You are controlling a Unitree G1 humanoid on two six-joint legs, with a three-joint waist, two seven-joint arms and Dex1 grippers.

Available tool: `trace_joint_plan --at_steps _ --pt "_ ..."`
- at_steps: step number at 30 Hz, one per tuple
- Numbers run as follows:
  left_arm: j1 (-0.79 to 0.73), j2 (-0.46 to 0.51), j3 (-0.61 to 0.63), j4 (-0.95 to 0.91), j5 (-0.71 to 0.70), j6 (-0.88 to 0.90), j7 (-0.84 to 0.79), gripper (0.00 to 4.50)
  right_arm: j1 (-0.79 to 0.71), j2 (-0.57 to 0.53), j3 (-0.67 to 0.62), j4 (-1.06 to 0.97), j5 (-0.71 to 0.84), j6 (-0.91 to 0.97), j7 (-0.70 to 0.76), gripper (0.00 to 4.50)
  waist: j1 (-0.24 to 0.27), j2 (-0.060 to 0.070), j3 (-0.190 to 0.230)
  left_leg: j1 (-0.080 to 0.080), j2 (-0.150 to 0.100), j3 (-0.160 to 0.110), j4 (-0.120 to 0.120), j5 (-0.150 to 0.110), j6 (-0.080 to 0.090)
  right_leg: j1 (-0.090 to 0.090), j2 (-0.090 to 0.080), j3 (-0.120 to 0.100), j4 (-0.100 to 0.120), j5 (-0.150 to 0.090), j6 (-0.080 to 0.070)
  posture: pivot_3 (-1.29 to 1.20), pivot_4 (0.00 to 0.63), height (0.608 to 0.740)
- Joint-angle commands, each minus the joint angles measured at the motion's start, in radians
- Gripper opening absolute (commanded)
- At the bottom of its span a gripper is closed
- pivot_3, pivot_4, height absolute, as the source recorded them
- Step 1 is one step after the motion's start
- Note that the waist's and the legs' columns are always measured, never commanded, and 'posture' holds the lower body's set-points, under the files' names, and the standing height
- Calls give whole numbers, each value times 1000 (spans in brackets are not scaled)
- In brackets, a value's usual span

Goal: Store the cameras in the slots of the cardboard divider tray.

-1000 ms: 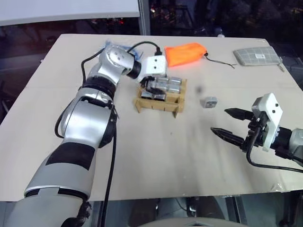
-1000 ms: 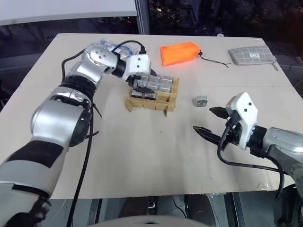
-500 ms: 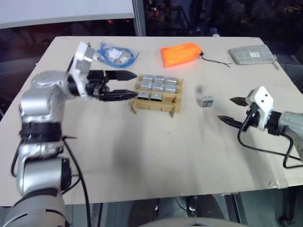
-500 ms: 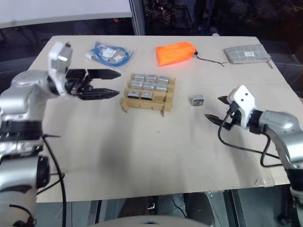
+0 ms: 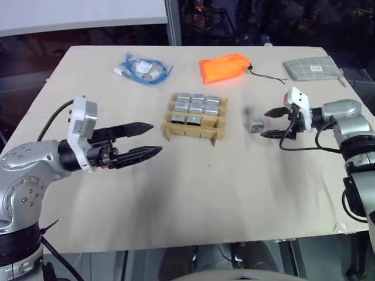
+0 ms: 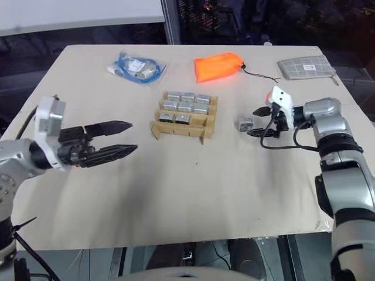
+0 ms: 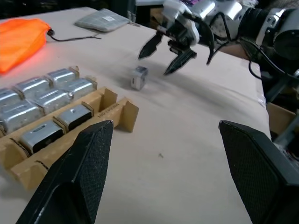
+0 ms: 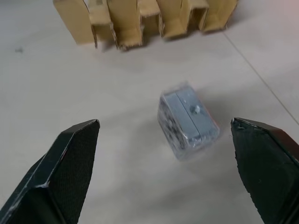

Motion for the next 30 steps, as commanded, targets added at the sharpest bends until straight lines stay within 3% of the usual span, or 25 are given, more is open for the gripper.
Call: trace_joint_plan --at_steps 1,11,22,25,26,30 --pt "32 18 69 -68 -62 13 51 3724 -64 9 -5 88 -63 -83 1 4500 -3 0 0 0 0 0 0 0 0 0 0 0 0 0 0 0 150 740" --pt "72 31 80 -114 -133 9 142 3724 -98 79 -25 187 -177 -169 -152 4500 -4 1 0 2 0 1 -1 1 -2 0 0 1 0 0 0 0 150 740" --pt "70 54 60 -103 -138 -8 164 3724 -104 104 -65 201 -191 -174 -196 4500 -4 1 1 2 0 0 -2 1 -2 0 0 1 0 0 0 0 150 740" --pt "65 56 53 -96 -134 -13 163 3795 -104 100 -76 201 -184 -172 -181 3664 -4 1 1 2 0 1 -2 1 -2 0 0 1 0 0 0 0 150 740" --pt "66 57 53 -95 -135 -14 162 3795 -104 98 -82 201 -182 -169 -173 3005 -4 1 1 2 0 1 -2 1 -2 0 0 1 0 0 0 0 150 740" --pt "63 59 50 -90 -135 -18 159 3795 -105 93 -97 198 -182 -162 -144 1155 -5 1 1 2 0 1 -3 1 -2 0 0 1 0 0 0 0 150 740"
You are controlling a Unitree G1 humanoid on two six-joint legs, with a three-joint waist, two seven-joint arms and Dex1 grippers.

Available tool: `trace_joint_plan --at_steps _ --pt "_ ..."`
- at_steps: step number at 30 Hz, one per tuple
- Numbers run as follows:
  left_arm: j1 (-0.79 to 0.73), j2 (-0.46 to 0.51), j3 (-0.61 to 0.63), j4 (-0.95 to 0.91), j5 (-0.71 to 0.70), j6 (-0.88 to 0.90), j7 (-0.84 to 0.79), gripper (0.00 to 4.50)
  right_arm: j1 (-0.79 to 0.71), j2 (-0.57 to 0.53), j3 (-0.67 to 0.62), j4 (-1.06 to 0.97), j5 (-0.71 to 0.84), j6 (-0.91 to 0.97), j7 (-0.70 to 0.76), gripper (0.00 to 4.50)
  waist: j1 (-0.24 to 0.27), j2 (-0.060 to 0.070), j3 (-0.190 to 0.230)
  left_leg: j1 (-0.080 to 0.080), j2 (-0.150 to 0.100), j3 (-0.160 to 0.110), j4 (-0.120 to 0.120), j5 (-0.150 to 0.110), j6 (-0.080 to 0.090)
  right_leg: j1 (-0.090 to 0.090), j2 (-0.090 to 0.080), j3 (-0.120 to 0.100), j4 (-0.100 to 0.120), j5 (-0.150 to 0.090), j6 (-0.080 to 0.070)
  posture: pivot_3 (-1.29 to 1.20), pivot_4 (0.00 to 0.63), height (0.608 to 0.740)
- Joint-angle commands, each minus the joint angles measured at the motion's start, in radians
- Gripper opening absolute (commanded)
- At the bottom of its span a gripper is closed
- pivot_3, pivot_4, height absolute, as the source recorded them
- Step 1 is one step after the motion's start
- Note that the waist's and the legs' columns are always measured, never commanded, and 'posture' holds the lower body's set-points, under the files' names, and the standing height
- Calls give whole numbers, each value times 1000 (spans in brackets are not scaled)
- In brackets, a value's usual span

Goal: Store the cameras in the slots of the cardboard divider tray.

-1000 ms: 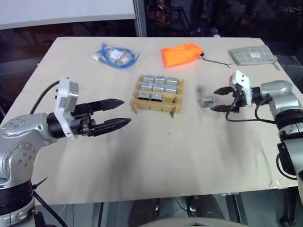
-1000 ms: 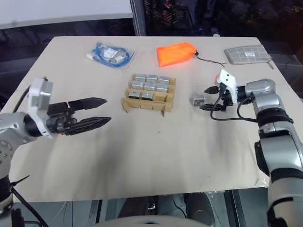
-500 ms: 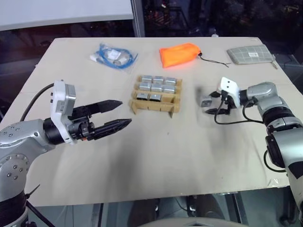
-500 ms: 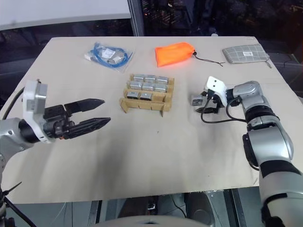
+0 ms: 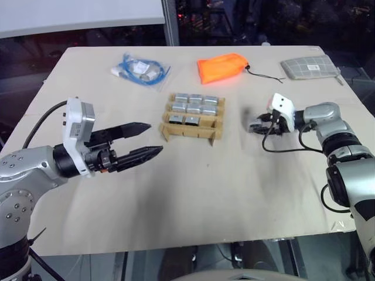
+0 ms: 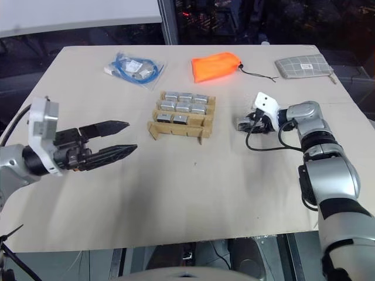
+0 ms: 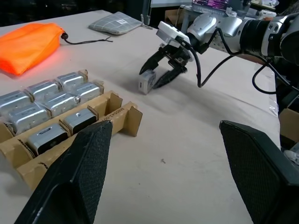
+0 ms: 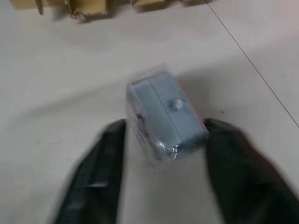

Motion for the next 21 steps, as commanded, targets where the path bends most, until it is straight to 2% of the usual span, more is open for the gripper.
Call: trace_joint_plan --at_steps 1,2,9,15,21 --pt "-11 16 -1 0 -8 -25 -6 3795 -41 -18 -31 -8 13 1 26 986 -1 0 0 0 0 0 0 0 0 0 0 0 0 0 0 0 150 740" --pt "-14 16 -5 3 -6 -27 -7 3795 -41 -19 -34 -9 15 1 34 737 0 0 0 0 0 0 0 0 0 0 0 0 0 0 0 0 150 740" --pt "-15 26 -13 20 -5 -38 -17 3795 -56 4 -65 -41 43 10 68 742 -1 0 0 0 0 0 -1 0 0 0 0 0 0 0 0 0 150 740" --pt "6 46 0 38 14 -50 -39 3795 -83 85 -84 -146 98 5 120 742 -18 2 1 1 0 0 -3 1 -1 0 0 1 0 0 0 0 150 740" --pt "34 75 33 76 84 -76 -24 3795 -97 201 -78 -286 143 82 91 742 -20 2 1 2 0 0 -10 2 -3 -1 0 0 -2 0 0 0 150 740"
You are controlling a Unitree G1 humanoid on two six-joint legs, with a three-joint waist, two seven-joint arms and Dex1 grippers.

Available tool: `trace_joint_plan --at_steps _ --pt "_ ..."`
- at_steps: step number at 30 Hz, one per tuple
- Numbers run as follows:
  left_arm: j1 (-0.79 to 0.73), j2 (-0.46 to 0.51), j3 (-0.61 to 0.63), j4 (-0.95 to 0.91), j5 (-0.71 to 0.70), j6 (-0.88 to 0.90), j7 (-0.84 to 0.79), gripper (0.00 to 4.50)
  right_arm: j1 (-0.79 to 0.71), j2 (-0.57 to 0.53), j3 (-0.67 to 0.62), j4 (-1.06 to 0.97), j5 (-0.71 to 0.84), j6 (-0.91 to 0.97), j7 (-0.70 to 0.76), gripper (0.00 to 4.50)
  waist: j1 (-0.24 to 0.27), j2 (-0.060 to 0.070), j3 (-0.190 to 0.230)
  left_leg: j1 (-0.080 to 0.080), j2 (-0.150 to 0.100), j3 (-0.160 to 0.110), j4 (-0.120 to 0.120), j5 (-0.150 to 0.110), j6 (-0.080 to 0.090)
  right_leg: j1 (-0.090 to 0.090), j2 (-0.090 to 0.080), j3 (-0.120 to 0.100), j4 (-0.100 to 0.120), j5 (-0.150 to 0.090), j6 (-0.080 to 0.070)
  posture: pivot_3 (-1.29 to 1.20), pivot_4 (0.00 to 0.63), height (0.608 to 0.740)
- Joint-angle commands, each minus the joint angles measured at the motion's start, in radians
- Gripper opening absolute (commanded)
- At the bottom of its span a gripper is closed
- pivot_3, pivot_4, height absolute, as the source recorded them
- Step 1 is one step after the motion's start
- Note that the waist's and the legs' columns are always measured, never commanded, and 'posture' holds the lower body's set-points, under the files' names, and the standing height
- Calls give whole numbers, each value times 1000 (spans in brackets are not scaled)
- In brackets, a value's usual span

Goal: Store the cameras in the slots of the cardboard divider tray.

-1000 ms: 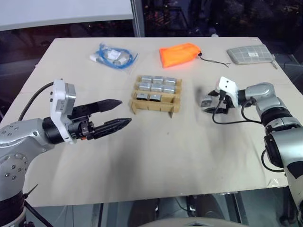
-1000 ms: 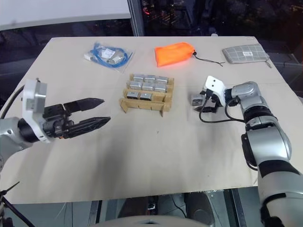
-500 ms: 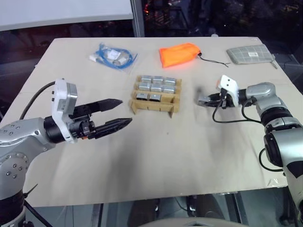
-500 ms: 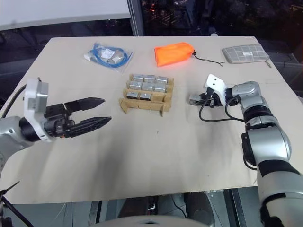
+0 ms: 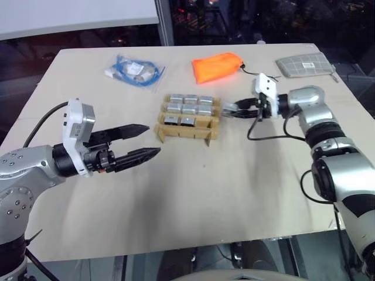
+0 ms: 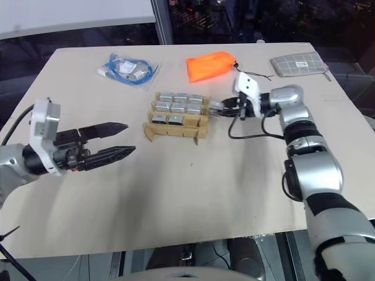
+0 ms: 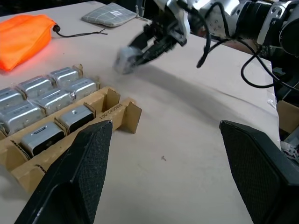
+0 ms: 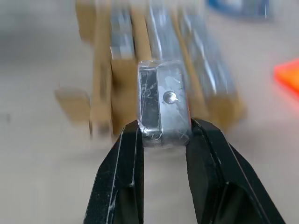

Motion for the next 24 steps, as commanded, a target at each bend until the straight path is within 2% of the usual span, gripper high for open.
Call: trace_joint_plan --at_steps 1,7,18,24 --pt "-3 29 53 40 67 -40 36 3795 -33 45 -2 -104 35 48 -15 742 0 0 0 0 0 0 -1 0 0 0 0 0 0 0 0 0 150 740" --pt "-4 55 34 105 221 -131 71 3795 -18 104 32 -158 23 83 -27 742 2 0 0 0 0 0 -2 0 -1 -1 -1 -1 -2 0 0 0 150 740" --pt "30 25 61 48 171 -117 54 3795 -16 88 122 -29 -79 41 -48 742 -1 0 0 0 0 0 -3 0 -1 -1 -1 -1 -2 0 0 0 150 740" --pt "11 16 53 35 143 -108 62 3795 -44 104 120 52 -118 21 -175 742 1 0 0 0 0 0 -3 0 -1 -1 -1 -1 -2 0 0 0 150 740"
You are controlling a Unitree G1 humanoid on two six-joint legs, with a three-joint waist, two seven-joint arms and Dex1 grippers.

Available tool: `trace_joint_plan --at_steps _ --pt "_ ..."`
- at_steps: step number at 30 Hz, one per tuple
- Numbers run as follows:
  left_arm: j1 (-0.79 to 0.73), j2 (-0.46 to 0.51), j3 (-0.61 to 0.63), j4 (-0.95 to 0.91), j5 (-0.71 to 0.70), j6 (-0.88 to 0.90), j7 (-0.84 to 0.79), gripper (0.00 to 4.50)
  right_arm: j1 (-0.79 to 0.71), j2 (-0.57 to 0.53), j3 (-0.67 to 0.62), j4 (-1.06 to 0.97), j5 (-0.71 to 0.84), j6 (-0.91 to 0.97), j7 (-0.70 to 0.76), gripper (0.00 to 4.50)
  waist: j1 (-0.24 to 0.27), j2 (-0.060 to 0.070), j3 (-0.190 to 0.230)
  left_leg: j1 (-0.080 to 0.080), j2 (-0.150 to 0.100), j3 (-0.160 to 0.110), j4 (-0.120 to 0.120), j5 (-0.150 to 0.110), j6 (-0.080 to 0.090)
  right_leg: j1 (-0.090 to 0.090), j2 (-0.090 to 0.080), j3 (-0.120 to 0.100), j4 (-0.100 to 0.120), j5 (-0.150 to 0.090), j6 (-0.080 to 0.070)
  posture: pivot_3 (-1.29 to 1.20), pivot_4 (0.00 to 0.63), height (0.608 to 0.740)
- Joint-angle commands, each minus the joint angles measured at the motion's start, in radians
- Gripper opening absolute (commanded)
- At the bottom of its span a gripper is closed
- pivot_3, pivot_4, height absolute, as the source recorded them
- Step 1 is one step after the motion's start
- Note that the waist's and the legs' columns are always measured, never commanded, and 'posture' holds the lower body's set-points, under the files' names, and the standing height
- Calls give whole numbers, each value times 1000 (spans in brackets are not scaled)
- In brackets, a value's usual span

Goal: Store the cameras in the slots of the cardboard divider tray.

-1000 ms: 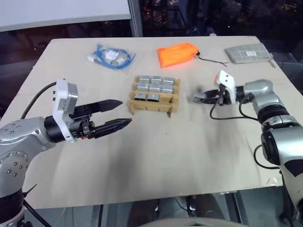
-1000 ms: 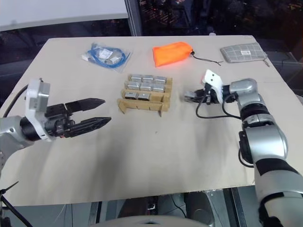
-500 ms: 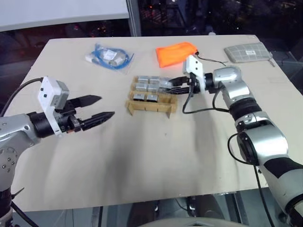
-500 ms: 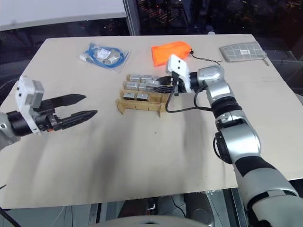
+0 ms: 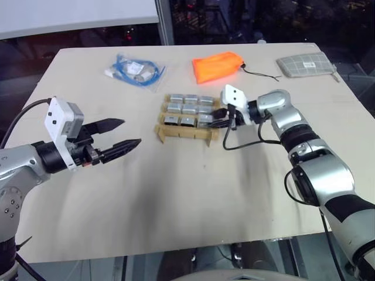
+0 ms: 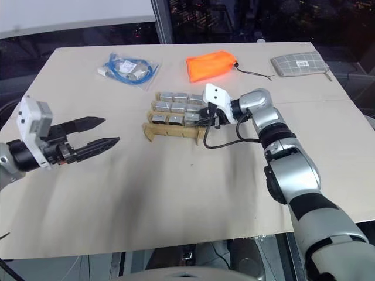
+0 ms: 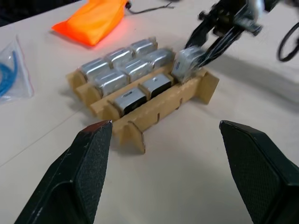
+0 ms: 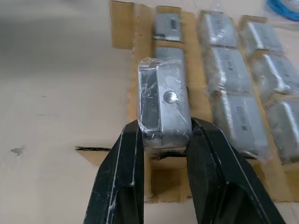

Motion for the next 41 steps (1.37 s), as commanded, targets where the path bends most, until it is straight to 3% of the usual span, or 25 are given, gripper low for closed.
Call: trace_joint_plan --at_steps 1,6,11,17,21,26,31,36,41 --pt "-16 3 23 -28 -22 -4 7 3795 -38 -1 -4 37 -21 -14 -65 742 1 0 0 0 0 0 0 0 0 0 0 0 0 0 0 0 150 740" --pt "-4 1 26 -36 -26 -3 7 3795 -36 -8 15 51 -39 -10 -19 742 1 0 0 0 0 0 0 0 0 0 -1 0 1 0 0 0 150 740" --pt "-6 -2 16 -34 -29 -3 8 3795 -27 -7 -20 22 -9 -28 -36 2995 -1 0 0 0 0 0 0 0 0 0 -1 0 1 0 0 0 150 740" --pt "-20 -8 -11 -35 -37 0 11 3795 8 -47 -91 -60 77 -15 2 2995 0 0 0 0 0 0 0 0 0 0 0 0 1 0 0 0 150 740" --pt "12 -29 -8 -50 -33 -6 16 3795 156 -135 -162 -307 186 80 45 2995 7 0 0 0 0 -1 0 0 0 1 -1 -1 -1 0 0 0 150 740" --pt "75 -69 -1 -86 3 -18 67 3795 497 -245 -268 -772 353 324 6 2995 15 0 0 -1 1 -1 -2 0 0 1 -1 -1 -3 0 0 0 150 740" --pt "205 -139 -20 -88 110 -114 89 3795 894 -304 -377 -1145 441 471 -131 2995 18 1 0 1 1 1 -3 0 0 1 -1 0 -3 0 0 0 150 740" --pt "250 -261 -60 -66 168 -204 142 3795 1217 -322 -482 -1321 459 479 -241 2995 30 0 -2 2 0 1 -2 0 1 2 -1 0 -2 0 0 0 150 740" --pt "266 -355 -89 -29 226 -296 178 3795 1352 -314 -545 -1379 490 460 -301 2995 29 -2 -3 3 0 1 1 -2 4 3 -1 1 0 0 0 0 150 740"
